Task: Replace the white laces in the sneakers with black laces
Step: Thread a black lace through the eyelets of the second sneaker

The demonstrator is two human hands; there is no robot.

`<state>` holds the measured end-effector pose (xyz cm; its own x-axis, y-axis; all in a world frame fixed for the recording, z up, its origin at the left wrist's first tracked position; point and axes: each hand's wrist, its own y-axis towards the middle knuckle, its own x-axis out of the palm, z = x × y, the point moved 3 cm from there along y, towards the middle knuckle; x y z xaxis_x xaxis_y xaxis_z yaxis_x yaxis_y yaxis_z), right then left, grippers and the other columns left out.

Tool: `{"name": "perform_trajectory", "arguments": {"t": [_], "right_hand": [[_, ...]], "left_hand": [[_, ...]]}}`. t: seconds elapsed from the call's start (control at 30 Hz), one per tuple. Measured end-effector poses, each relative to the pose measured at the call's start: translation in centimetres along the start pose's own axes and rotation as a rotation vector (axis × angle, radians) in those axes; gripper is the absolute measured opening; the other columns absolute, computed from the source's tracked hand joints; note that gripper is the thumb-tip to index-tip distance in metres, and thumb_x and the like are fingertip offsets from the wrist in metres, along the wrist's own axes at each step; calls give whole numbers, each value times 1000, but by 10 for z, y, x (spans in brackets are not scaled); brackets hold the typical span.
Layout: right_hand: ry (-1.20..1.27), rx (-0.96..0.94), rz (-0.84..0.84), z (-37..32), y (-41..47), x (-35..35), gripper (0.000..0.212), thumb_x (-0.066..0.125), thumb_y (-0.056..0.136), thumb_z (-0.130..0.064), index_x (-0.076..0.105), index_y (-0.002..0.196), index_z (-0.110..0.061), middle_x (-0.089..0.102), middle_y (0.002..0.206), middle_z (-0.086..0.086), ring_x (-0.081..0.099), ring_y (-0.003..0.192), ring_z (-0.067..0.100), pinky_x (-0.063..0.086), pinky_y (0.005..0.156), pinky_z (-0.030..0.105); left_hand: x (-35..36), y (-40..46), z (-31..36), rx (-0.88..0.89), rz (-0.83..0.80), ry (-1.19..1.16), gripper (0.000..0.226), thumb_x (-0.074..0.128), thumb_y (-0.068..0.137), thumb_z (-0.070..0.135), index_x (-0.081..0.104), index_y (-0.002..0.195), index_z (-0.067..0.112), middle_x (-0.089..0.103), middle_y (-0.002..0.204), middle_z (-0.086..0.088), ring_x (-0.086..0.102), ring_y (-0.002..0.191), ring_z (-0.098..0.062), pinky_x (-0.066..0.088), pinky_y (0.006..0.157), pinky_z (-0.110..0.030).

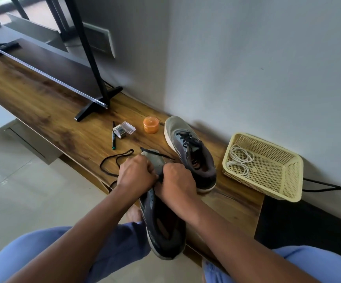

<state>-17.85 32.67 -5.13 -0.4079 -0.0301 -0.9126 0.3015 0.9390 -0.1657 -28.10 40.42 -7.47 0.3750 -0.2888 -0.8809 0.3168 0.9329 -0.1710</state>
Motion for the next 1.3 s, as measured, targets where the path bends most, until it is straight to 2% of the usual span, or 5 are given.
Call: {"name": "perform_trajectory", "arguments": {"t": [0.17,0.33,0.53,0.9,1.3], "right_hand": [[71,46,12,8,6,-1,16,66,93,-22,54,84,-16,68,97,11,68,97,37,42,69,33],[169,94,-13,19,13,5,27,65,90,-18,44,73,-17,54,84,5,64,95,36,36,68,33],[283,163,-17,24,15,9,14,67,84,-18,71,95,-10,70,99,12,66,102,38,45,72,33],[418,262,1,30,16,9,11,67,88,-12,76,93,-15,71,105,7,66,105,30,49,80,30],[613,351,12,38,17,12,21,63,88,-3,80,89,-15,73,94,2,68,98,23,59,88,37]], "left_hand": [[1,-1,-1,13,22,-18,7,79,85,28,74,82,25,58,73,17,45,65,4,26,55,-13],[0,-4,3,21,36,-25,8,77,85,29,73,83,23,66,85,12,55,79,-8,32,61,-23],[1,-8,7,43,52,-63,5,75,86,25,74,81,24,67,86,12,59,84,-9,38,73,-26],[3,-12,13,79,82,-21,17,75,85,18,67,71,25,62,76,12,58,76,-9,35,60,-21],[12,-20,9,8,148,-237,12,78,87,19,76,75,23,67,73,14,53,70,8,41,66,-22]]}}
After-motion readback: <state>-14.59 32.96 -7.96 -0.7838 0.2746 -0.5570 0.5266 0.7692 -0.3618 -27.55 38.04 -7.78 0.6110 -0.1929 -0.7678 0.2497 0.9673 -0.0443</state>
